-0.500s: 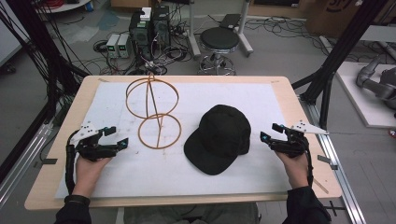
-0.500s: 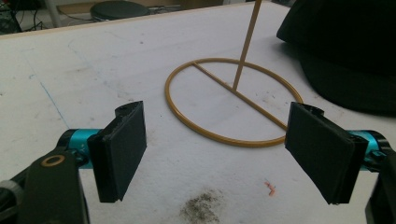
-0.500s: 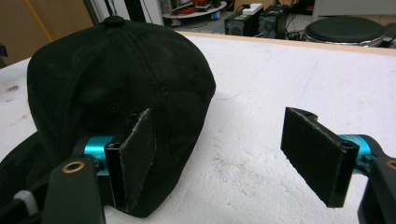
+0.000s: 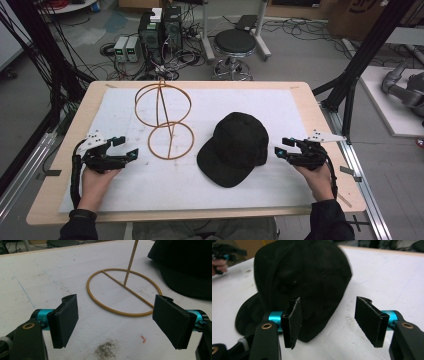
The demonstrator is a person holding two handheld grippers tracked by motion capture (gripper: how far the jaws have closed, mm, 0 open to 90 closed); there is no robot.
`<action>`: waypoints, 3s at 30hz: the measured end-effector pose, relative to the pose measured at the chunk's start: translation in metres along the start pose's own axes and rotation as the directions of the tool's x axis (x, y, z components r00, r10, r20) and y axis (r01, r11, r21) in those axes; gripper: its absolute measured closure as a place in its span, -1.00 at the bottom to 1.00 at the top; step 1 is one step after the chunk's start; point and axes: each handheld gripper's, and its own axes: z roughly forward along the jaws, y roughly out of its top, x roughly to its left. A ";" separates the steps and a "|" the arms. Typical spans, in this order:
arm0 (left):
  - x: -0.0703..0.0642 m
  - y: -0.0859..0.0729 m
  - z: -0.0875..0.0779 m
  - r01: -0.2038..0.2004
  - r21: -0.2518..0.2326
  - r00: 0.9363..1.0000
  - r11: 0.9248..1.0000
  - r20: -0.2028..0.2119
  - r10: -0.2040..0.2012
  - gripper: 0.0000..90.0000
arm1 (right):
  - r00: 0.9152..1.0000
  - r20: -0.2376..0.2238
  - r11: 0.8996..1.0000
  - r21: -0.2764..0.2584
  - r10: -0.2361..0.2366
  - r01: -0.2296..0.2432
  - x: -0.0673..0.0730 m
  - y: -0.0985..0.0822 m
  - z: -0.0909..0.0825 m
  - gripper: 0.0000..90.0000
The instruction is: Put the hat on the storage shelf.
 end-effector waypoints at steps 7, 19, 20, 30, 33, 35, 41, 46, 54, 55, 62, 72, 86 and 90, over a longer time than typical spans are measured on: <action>-0.002 -0.001 0.001 0.003 0.014 1.000 1.000 0.012 -0.003 -0.53 | 0.999 -0.035 0.999 0.044 -0.011 0.012 0.000 0.000 0.012 -0.08; -0.006 -0.002 0.001 -0.001 0.030 1.000 1.000 0.019 0.001 -0.54 | 0.990 -0.132 0.995 0.086 0.052 -0.041 -0.006 0.003 0.038 0.23; -0.006 -0.002 0.000 -0.002 0.032 1.000 0.999 0.021 0.001 -0.53 | 0.989 -0.139 0.995 0.089 0.058 -0.046 -0.006 0.003 0.038 0.25; -0.006 -0.002 0.001 0.001 0.038 1.000 0.999 0.015 -0.001 -0.53 | 0.985 -0.169 0.995 0.092 -0.013 0.029 0.001 0.006 0.039 0.98; -0.006 -0.002 0.001 0.005 0.037 1.000 0.999 0.016 -0.005 -0.53 | 0.988 -0.152 0.997 0.074 -0.027 0.039 0.003 0.009 0.035 1.00; -0.006 -0.002 0.001 0.004 0.036 1.000 0.999 0.016 -0.005 -0.53 | 0.989 -0.147 0.997 0.066 -0.031 0.041 0.004 0.010 0.034 1.00; -0.005 -0.002 0.001 0.006 0.033 1.000 0.999 0.017 -0.006 -0.53 | 0.982 -0.188 0.999 -0.043 -0.037 0.030 0.013 0.024 0.024 1.00; -0.006 -0.001 0.000 0.012 0.025 1.000 1.000 0.022 -0.012 -0.53 | 0.981 -0.185 0.993 -0.108 -0.061 0.042 0.026 0.039 0.018 1.00; -0.007 -0.001 0.002 -0.006 0.024 1.000 1.000 0.027 0.006 -0.53 | 0.983 -0.153 0.979 -0.195 -0.097 0.066 0.046 0.061 0.009 1.00; -0.007 0.000 0.002 -0.007 0.020 1.000 1.000 0.028 0.007 -0.53 | 0.983 -0.153 0.979 -0.195 -0.097 0.066 0.046 0.061 0.009 1.00; -0.011 0.002 0.004 -0.021 0.013 0.999 1.000 0.040 0.021 -0.53 | 0.984 -0.120 0.963 -0.252 -0.131 0.097 0.061 0.078 0.001 1.00; -0.019 0.008 0.008 -0.047 0.001 0.996 0.999 0.071 0.047 -0.53 | 0.982 -0.099 0.948 -0.290 -0.164 0.129 0.075 0.099 -0.010 1.00; -0.039 0.019 0.018 -0.082 -0.026 0.987 0.996 0.134 0.084 -0.53 | 0.967 -0.095 0.914 -0.358 -0.237 0.189 0.103 0.146 -0.018 1.00; -0.043 0.022 0.020 -0.093 -0.031 0.985 0.995 0.143 0.096 -0.53 | 0.960 -0.103 0.908 -0.364 -0.259 0.206 0.113 0.160 -0.018 1.00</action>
